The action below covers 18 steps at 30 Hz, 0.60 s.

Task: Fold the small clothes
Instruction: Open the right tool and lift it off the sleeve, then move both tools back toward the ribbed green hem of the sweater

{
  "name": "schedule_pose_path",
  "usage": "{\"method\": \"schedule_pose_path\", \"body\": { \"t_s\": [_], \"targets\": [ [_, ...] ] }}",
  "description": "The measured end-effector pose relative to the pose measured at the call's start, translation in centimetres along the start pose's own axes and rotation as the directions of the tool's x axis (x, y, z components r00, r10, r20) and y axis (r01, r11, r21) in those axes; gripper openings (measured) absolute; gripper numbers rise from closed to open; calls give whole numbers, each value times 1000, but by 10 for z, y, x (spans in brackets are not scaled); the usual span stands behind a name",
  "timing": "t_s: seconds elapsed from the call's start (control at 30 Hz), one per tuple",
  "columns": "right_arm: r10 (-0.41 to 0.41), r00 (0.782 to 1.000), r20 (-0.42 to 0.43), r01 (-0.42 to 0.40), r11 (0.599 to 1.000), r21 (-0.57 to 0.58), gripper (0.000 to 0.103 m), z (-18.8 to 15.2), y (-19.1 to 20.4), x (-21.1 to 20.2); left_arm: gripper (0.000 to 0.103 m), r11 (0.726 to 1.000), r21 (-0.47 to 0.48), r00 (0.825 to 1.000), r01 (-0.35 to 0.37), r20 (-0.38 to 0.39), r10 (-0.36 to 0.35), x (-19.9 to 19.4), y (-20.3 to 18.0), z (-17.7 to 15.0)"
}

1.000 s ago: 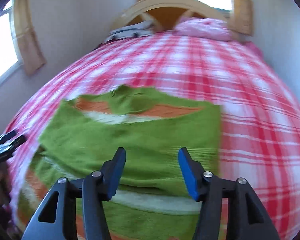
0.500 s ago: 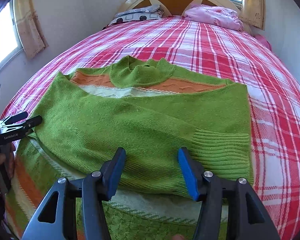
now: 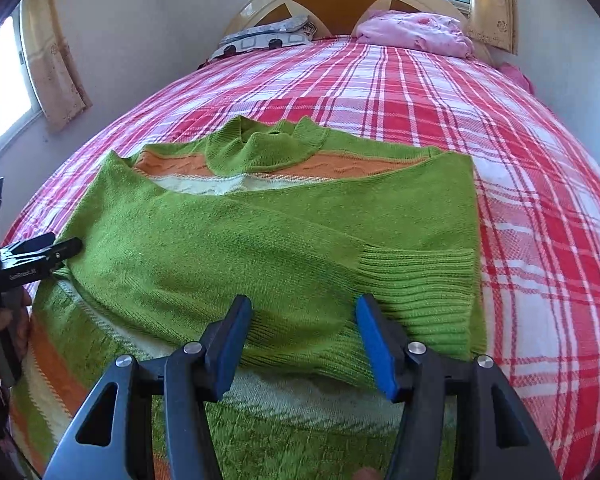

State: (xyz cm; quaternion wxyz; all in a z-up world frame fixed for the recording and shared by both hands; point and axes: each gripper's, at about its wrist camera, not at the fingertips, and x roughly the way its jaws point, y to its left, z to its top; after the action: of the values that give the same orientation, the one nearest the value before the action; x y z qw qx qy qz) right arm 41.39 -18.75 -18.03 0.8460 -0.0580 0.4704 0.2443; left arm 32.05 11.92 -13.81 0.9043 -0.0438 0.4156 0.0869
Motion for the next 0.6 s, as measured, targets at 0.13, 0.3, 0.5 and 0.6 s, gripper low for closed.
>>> {"method": "schedule_pose_path", "body": {
  "t_s": [0.13,0.3,0.5,0.6],
  "targets": [
    [-19,1000,7,19,1000,-1,56,-7,1,-10,103,1000,5,1000,12,9,-12,-12,-1,-9],
    [-13,1000,26,13,1000,29,56,-9,-4,-17,103,1000,-7,1000,2,19,-1,-20,1,-11],
    [-48,998,36,47,999,7,56,-15,0,-26,103,999,-32,999,32,43,-31,-34,2,-20],
    [-64,997,39,63,998,6,56,-19,1,-32,103,998,-37,997,56,51,-54,-41,-1,-27]
  ]
}}
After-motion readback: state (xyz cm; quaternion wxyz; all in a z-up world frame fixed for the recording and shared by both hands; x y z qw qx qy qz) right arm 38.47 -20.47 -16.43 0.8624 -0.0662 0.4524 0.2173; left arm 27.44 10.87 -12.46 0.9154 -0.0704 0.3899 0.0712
